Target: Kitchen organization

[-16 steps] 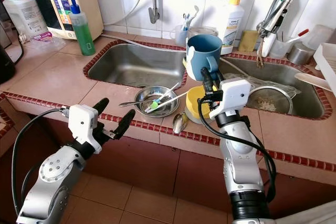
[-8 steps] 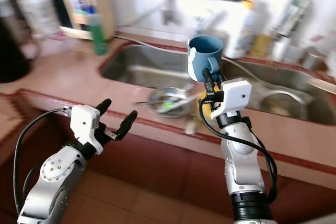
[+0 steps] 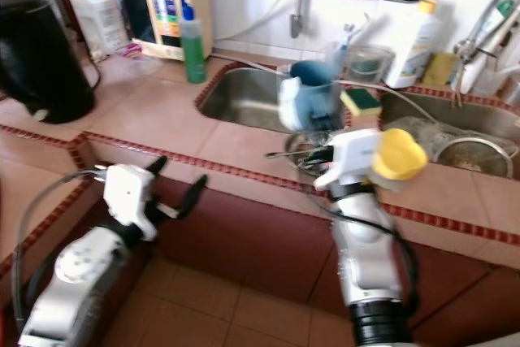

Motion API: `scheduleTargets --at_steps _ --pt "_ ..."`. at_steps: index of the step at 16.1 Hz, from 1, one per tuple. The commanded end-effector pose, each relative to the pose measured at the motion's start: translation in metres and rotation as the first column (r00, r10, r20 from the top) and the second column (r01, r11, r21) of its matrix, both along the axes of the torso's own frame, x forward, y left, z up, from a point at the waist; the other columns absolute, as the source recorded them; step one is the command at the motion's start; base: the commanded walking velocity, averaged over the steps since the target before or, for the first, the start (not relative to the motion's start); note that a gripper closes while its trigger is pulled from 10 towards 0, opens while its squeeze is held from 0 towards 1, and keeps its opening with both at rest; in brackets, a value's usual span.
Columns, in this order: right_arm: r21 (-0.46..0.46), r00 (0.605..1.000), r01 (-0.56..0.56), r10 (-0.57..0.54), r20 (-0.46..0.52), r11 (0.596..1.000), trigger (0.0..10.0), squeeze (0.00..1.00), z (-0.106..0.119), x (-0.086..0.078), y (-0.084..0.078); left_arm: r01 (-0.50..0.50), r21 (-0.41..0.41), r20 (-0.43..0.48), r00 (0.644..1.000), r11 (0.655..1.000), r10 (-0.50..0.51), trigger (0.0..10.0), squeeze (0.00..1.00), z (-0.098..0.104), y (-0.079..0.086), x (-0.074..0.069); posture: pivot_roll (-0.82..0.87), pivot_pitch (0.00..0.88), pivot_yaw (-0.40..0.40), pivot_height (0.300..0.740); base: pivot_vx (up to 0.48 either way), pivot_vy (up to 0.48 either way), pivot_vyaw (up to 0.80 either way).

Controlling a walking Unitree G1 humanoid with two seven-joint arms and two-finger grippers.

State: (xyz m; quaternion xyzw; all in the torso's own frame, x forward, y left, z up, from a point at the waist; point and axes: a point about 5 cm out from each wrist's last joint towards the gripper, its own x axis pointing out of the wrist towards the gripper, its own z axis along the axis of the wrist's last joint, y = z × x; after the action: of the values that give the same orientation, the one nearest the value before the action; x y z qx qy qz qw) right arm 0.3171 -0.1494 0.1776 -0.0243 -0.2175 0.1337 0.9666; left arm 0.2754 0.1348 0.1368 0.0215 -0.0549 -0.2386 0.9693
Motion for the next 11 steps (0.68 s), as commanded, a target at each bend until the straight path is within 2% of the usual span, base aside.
scheduleTargets --at_steps 1,9,10,11 --pt "0.0 0.999 0.026 -0.026 0.03 1.0 10.0 0.0 0.0078 -0.0004 -0.0086 0.031 0.012 0.022 0.999 0.999 -0.032 10.0 0.0 0.0024 -0.0063 -0.0012 -0.1 0.0 0.01 0.74 0.0 0.0 0.0" --pt "0.009 0.998 0.059 -0.059 0.009 0.998 10.0 0.0 0.0045 -0.0002 -0.0149 0.054 0.03 0.048 0.997 0.998 -0.056 10.0 0.0 0.0052 -0.0064 0.0002 -0.1 0.0 0.015 0.74 0.0 0.0 0.0" --pt "0.007 0.998 0.067 -0.067 0.001 0.998 10.0 0.0 0.0042 0.0005 -0.0159 0.055 0.028 0.05 0.997 0.998 -0.057 10.0 0.0 0.0054 -0.0066 0.0006 -0.1 0.0 0.015 0.74 0.262 0.0 0.0" --pt "0.006 0.998 0.068 -0.068 0.001 0.998 10.0 0.0 0.0043 0.0005 -0.0161 0.055 0.027 0.05 0.997 0.998 -0.057 10.0 0.0 0.0053 -0.0067 0.0006 -0.1 0.0 0.017 0.74 0.27 0.0 -0.77"
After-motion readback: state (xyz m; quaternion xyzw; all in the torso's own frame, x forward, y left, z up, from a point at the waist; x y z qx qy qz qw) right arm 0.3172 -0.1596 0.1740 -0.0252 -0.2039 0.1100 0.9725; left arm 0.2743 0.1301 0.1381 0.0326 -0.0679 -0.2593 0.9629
